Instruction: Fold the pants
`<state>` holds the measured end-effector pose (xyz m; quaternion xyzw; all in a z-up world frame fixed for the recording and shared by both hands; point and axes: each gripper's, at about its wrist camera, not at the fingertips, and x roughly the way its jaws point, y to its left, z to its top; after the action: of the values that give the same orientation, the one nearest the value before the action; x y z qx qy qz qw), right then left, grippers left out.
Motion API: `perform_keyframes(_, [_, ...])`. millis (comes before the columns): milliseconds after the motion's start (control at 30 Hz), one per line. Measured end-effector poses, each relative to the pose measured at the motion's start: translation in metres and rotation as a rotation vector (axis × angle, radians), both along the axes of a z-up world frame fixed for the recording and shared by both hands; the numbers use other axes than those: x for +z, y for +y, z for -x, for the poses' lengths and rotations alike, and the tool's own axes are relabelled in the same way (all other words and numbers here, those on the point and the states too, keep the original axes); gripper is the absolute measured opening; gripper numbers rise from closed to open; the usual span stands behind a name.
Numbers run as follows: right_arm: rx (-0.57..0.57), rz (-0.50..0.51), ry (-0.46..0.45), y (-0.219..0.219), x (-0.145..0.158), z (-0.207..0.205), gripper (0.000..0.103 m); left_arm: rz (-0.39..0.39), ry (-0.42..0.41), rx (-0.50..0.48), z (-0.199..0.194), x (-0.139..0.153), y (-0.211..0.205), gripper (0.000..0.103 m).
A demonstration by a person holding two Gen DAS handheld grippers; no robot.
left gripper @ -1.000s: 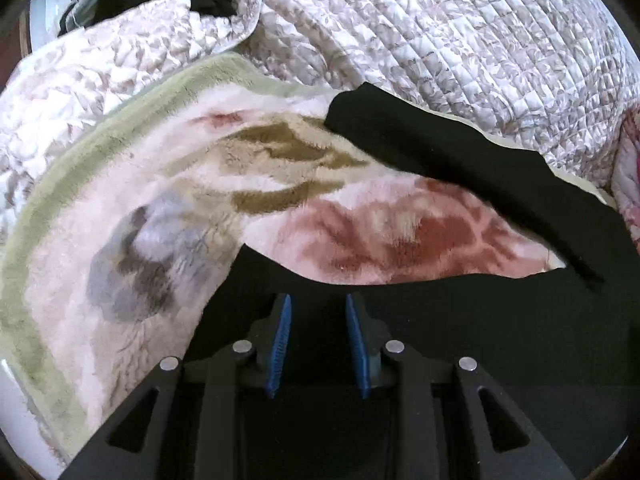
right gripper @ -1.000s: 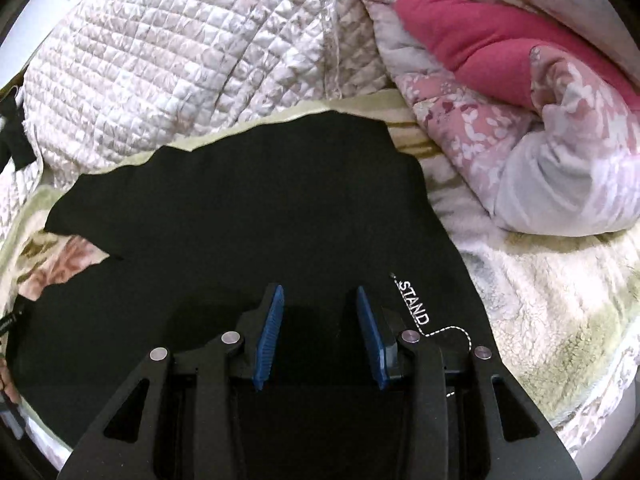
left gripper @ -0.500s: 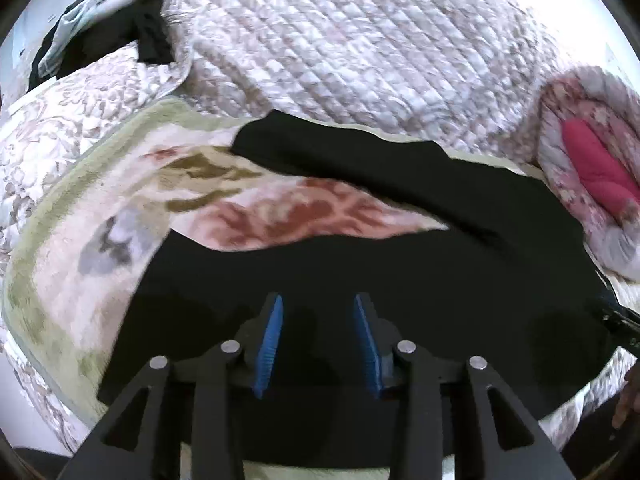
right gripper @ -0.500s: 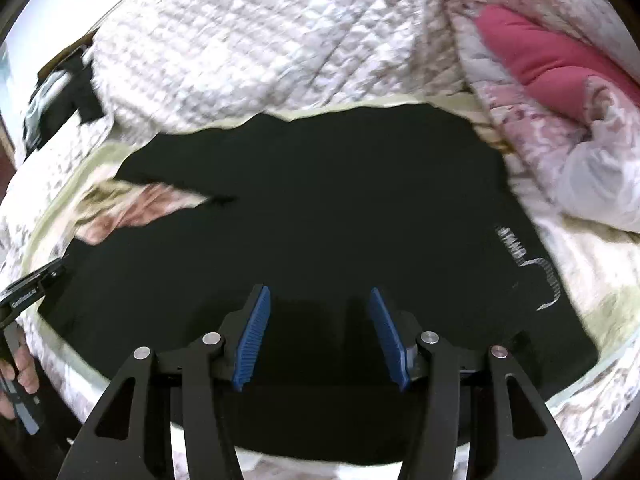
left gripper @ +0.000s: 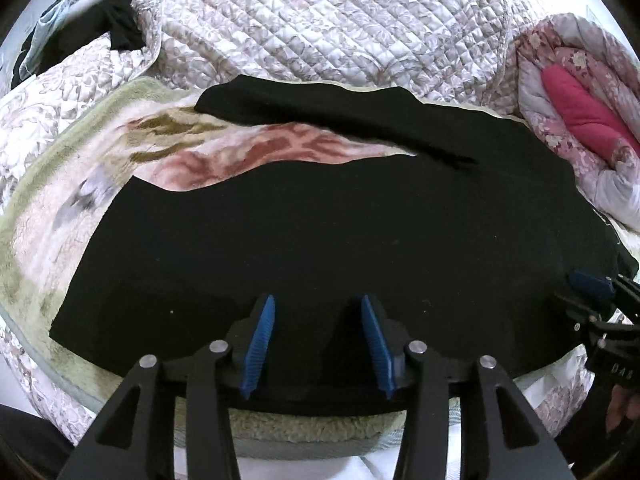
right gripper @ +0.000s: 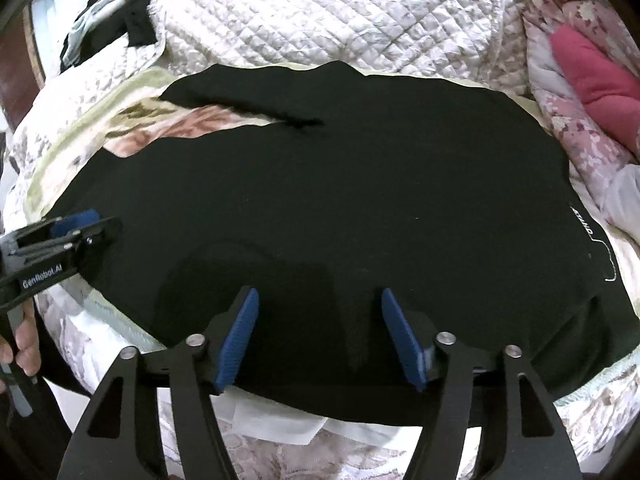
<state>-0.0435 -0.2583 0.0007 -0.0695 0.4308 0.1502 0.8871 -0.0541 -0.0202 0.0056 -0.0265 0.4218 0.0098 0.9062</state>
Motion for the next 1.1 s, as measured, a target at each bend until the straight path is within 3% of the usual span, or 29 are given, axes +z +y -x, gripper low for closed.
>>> perform_keyframes(100, [0.014,0.038,-0.003,0.005,-0.001,0.002,0.069,0.001,0.002,-0.002,0.0,0.001,0.0,0.048])
perform_keyframes(300, [-0.02,-0.042,0.021,-0.009,0.014,-0.005,0.069,0.021,0.014,-0.032,-0.005,0.009,-0.002,0.048])
perform_keyframes(500, [-0.016,-0.046,0.006,-0.026,0.035,-0.034,0.069,0.005,-0.001,-0.092,-0.033,0.026,-0.003,0.048])
perform_keyframes(800, [0.045,-0.034,-0.016,-0.051,0.054,-0.108,0.069,-0.015,-0.036,-0.158,-0.119,0.052,0.005,0.05])
perform_keyframes(1100, [0.111,0.012,-0.035,-0.058,0.058,-0.214,0.069,-0.013,-0.048,-0.167,-0.227,0.049,0.009,0.059])
